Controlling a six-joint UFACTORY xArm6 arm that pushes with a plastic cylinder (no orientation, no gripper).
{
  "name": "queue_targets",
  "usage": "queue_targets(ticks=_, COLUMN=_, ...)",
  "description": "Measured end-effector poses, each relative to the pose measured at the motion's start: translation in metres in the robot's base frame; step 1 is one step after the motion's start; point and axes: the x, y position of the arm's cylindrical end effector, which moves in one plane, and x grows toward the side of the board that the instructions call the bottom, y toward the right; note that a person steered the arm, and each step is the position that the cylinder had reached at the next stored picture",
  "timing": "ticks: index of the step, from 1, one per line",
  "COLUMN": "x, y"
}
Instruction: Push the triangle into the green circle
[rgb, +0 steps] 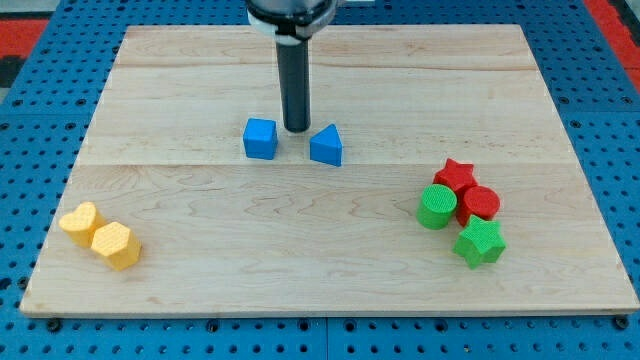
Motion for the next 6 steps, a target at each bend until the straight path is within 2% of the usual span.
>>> queue_targets(ticks=1, x=0.028, y=0.024)
queue_targets(ticks=2, x=0.025, y=0.091)
queue_targets(ticks=3, x=-0.004, y=0.077)
queue_targets(ticks=4, x=0.031, y=0.122)
queue_targets(ticks=5, x=0.064, y=0.123)
queue_targets(ticks=6, x=0.061, y=0.106)
